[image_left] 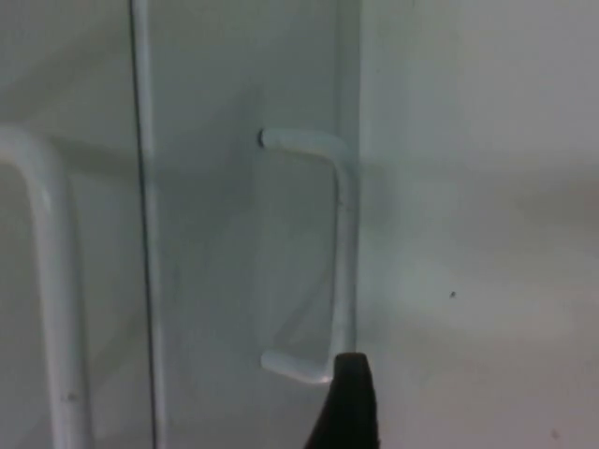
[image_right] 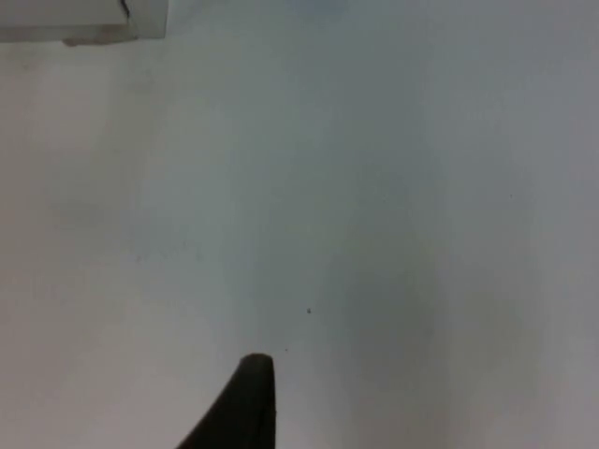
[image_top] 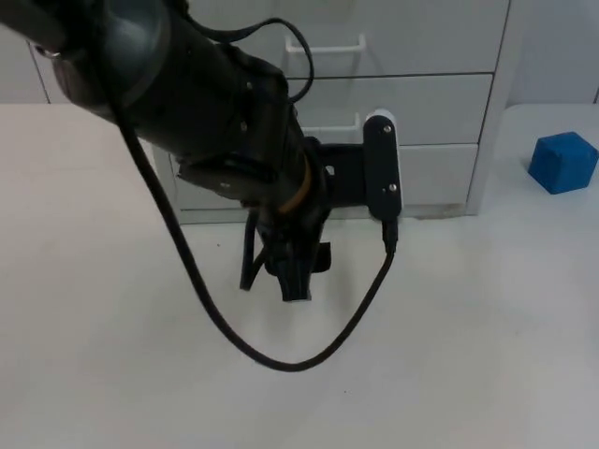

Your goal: Open the drawer with the left hand, place the block into the drawer with the right hand, then close the drawer with the left hand.

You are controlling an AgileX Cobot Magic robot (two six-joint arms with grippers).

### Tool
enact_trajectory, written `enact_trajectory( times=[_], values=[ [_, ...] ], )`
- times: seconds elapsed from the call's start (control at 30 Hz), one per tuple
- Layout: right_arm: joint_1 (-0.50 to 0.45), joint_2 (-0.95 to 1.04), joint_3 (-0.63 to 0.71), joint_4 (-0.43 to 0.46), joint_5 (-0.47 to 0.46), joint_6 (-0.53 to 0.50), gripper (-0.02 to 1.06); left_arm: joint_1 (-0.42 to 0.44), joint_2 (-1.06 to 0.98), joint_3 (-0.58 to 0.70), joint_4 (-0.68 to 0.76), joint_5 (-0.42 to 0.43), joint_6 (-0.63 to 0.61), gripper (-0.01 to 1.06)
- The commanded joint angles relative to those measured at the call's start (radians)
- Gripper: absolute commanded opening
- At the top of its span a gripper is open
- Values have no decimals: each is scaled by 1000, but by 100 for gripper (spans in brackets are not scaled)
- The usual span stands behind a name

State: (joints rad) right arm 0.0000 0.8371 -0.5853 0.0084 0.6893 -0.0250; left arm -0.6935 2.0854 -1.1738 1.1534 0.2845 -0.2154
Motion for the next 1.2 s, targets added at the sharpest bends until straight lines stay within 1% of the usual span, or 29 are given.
enact_trajectory(
  times=[0.0,0.27,0.43,0.57,0.8,0.87,0.97,1.03,1.07,1.1,1.13,1.17],
  values=[
    [-1,-2,-11,-8,-9,-9,104,-7,7,-17,13,2,-26,69],
    [-1,-2,-11,-8,-9,-9,104,-7,54,-62,46,-12,-36,69],
    [-1,-2,-11,-8,-9,-9,104,-7,99,-108,106,20,-54,69],
    [-1,-2,-11,-8,-9,-9,104,-7,139,-158,140,41,-98,69],
    [-1,-2,-11,-8,-9,-9,104,-7,183,-171,168,47,-105,68],
    [-1,-2,-11,-8,-9,-9,104,-7,201,-171,191,49,-119,66],
    [-1,-2,-11,-2,-13,-9,104,-4,231,-173,238,51,-183,61],
    [-1,-2,-11,-2,-13,-9,104,-4,236,-175,239,51,-190,61],
    [-1,-2,-11,-2,-14,-9,104,-4,240,-174,239,51,-192,59],
    [-1,-2,-11,-2,-16,-9,104,-4,240,-174,233,51,-192,53],
    [-1,-2,-11,-2,-16,-9,104,-4,240,-174,222,53,-192,46],
    [-1,-2,-11,-2,-16,-9,104,-4,240,-174,222,53,-192,46]
  ],
)
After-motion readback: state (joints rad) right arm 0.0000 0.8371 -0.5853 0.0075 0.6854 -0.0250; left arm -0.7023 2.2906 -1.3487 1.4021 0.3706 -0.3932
